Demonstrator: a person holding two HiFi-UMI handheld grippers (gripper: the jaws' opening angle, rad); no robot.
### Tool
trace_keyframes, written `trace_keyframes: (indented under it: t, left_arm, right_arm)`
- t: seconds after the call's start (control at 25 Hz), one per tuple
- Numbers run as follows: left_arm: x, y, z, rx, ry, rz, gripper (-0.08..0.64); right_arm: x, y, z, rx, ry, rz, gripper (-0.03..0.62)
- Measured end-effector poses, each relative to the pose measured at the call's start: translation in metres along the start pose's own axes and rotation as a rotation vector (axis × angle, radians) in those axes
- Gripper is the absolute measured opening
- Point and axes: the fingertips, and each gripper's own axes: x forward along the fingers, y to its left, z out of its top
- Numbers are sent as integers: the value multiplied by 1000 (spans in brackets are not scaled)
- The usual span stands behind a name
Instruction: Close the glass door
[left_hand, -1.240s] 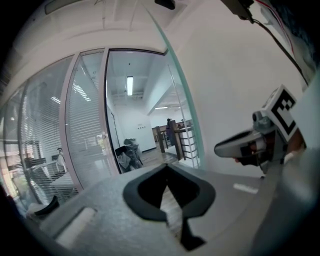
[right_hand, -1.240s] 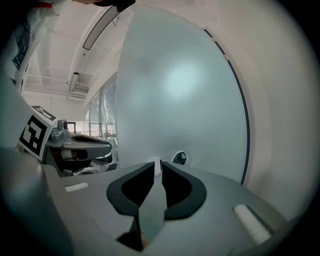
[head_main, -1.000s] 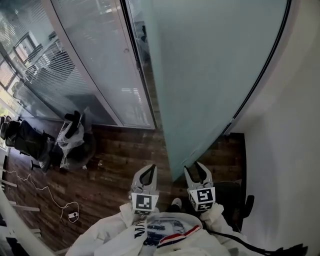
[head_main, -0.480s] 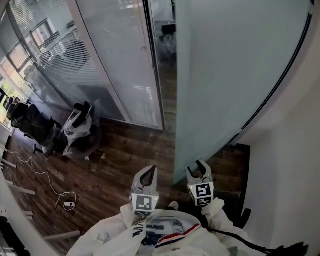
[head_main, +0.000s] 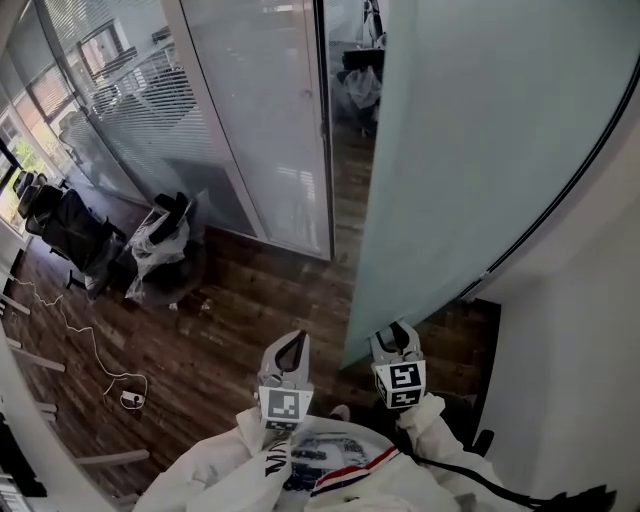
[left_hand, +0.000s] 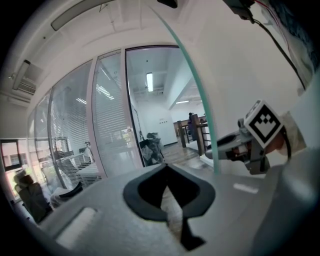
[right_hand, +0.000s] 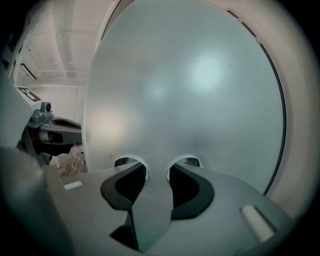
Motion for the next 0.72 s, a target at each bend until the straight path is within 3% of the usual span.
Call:
trace_keyframes:
  t: [0.36,0.72]
  left_arm:
    - [30,14,-9,-45,-16,-32,3]
    - [78,33,5,-59,-62,-91,3]
  right_arm:
    - [20,5,2,-7,22,-11,149]
    - [39,4,8,-25,62,-18,149]
